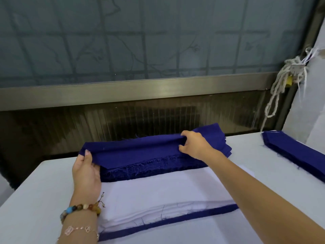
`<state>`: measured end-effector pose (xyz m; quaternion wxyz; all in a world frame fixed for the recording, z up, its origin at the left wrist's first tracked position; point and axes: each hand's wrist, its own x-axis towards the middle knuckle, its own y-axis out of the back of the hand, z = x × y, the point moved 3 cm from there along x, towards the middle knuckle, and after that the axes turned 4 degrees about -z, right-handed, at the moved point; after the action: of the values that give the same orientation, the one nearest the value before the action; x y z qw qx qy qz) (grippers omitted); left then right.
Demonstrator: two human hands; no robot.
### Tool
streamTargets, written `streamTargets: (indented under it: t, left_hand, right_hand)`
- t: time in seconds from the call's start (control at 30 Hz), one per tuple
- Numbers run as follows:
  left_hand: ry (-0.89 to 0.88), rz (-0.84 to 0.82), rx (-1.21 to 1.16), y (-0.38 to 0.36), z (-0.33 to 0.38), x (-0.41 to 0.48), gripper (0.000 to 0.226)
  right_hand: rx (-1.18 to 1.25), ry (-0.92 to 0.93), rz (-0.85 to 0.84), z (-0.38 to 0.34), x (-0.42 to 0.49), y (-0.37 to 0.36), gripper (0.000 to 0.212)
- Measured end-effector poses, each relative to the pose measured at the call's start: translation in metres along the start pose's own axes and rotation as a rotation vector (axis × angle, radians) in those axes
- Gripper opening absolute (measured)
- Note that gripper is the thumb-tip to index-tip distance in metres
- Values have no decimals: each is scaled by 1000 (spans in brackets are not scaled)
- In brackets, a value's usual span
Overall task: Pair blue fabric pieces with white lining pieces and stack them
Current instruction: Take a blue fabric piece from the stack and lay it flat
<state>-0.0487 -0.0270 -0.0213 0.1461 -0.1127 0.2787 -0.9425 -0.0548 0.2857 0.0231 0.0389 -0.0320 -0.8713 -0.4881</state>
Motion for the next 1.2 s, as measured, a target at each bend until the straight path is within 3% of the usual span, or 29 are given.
streamTargets:
  t: [0.13,0.27,0.37,0.47,0.57,0.67,0.83,0.93,1.03,1.1,1.2]
  left_hand:
    - [20,70,18,5,-2,2,18]
    - [40,96,18,7,-5,4,18]
    - [51,120,16,7,-5,4,16]
    - [46,148,9,8,-5,4,15]
    - [33,149,27,8,-6,6,19]
    - [0,173,136,10,-7,10,17]
    - [-152,194,449,11,-8,11,10]
    - [-154,220,492,11,-7,9,26]
    - [-137,230,477,12,-7,10,31]
    - [-137,275,519,13,-6,9,25]
    - [-173,405,592,14,2,3,19]
  right_hand:
    - [-49,-111,45,38,2,25,17]
    - [34,-271,142,81,1,42,21]
    - [279,-386,227,110,-3,41,23]
    - [584,-349,330,124,-11,28,32]
    - [738,-290,446,132,-19,20,20]
    - [653,-258,525,137,-18,22,19]
    - [219,-135,601,126,-15,26,14]
    - [259,-84,498,118,-9,26,19]
    - [289,-171,417,113,-2,30,19]
    - [268,-221,434,111,0,33,30]
    - [380,-177,488,105,-6,36,19]
